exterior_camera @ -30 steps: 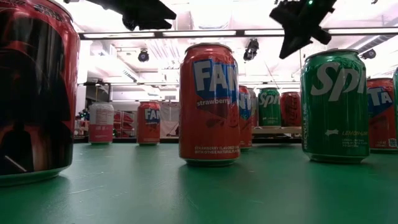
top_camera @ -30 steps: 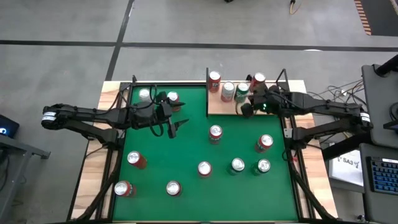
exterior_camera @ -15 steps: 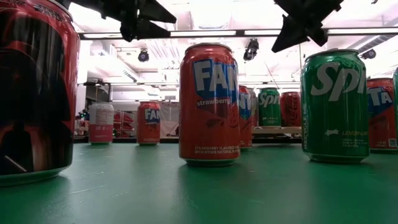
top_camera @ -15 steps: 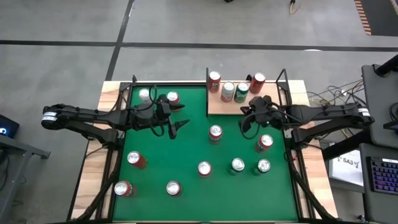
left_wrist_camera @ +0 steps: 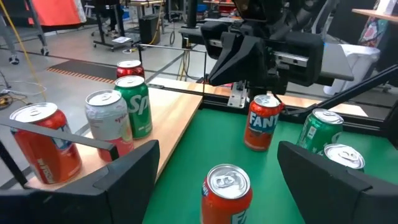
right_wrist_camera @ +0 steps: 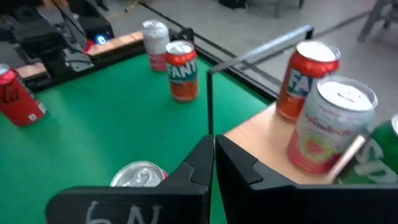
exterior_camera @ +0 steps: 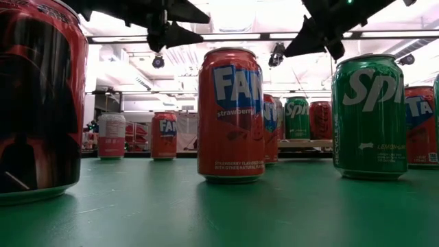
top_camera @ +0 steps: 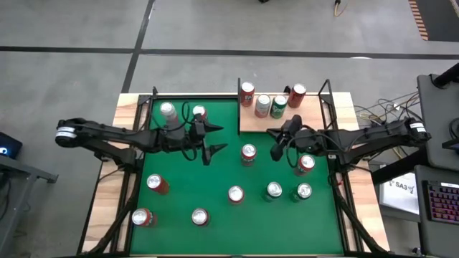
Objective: Place canned beverage on shelf
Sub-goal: Put the red soda can on the shelf aligned with the other red soda can
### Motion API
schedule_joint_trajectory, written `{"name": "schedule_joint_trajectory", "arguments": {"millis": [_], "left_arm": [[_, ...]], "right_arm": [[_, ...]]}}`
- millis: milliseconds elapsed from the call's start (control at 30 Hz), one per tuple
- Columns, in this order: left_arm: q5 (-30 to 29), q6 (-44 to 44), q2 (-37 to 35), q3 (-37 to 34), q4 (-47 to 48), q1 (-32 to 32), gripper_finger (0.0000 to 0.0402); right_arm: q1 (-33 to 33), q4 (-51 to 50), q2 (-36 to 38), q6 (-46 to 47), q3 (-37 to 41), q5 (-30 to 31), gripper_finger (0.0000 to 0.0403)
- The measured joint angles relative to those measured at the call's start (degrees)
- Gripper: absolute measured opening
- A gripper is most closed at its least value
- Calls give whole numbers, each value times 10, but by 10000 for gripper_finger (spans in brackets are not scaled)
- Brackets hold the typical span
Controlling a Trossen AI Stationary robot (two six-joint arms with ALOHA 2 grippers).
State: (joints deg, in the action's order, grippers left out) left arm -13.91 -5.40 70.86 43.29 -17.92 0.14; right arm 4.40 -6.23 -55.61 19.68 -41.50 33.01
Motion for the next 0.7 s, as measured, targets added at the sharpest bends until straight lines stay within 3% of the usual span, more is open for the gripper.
{"name": "schedule_joint_trajectory", "arguments": {"millis": [233, 700], "left_arm": [[-2, -3, 21, 1, -24, 0, 311], [-81, -13, 15, 1, 3, 1, 311]], "right_arm": [[0, 23, -4, -15, 15, -4, 9], [0, 22, -8, -46, 15, -5, 9]]}}
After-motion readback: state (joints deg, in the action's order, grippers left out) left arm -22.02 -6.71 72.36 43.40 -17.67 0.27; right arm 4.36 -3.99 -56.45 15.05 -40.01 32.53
